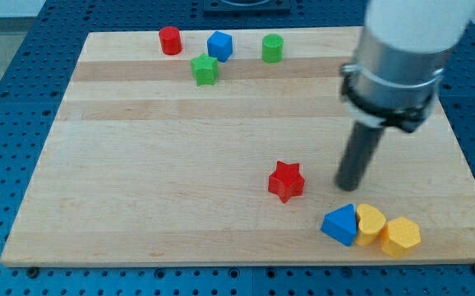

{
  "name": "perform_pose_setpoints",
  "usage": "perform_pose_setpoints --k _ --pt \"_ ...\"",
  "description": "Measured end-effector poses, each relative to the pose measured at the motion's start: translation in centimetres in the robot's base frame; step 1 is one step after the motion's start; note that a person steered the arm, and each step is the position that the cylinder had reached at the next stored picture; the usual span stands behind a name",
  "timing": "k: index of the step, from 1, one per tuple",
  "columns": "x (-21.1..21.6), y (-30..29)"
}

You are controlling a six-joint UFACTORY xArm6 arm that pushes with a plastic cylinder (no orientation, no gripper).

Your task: Slide the red star upwards

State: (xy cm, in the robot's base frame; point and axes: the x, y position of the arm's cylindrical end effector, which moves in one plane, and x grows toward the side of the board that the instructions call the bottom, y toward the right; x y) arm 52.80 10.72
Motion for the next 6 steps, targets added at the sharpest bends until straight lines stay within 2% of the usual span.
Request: perform_pose_setpoints --k 2,3,4,5,6 --pt "-1.3 -12.1" --pt "1.5 -6.7" --pt "3.8 -7.8" --pt "1.4 -13.5" --pt "-3.2 -17.7"
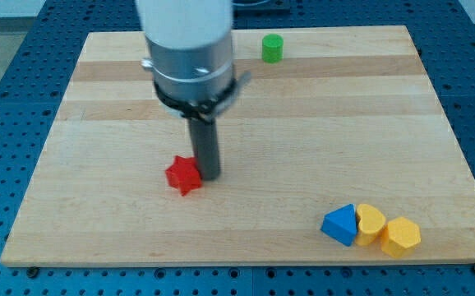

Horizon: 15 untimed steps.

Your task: Slide the red star upwards

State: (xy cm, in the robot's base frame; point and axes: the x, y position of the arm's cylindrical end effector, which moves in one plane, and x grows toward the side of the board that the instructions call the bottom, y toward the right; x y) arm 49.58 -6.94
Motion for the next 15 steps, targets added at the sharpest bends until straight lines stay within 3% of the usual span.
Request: perform_pose_setpoints --k 2,3,5,6,7,8,9,12,15 --pt "6.9 -1.3" --pt "5.7 -4.2" --pt "-5.0 -1.4" --pt "-1.4 -1.2" --pt "3.2 -6.6" --pt "-0.5 -8.8" --pt "-2.6 -5.9" --pt "-7.6 -4.2" --pt "-5.1 -1.6"
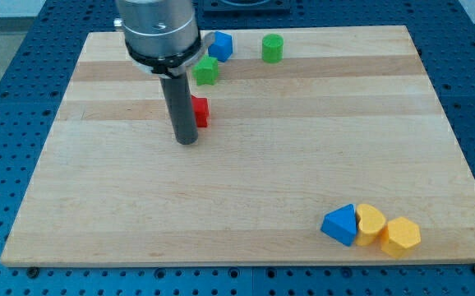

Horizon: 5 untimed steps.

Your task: Slide the red star upwards

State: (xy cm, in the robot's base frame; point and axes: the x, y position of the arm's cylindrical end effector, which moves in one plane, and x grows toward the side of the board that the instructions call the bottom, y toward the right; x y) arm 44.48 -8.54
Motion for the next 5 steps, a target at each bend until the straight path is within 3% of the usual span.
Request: perform_pose_setpoints --k 3,4,5 --pt "-3.7 0.9" --pt "-2.4 4.3" --pt "-0.1 16.5"
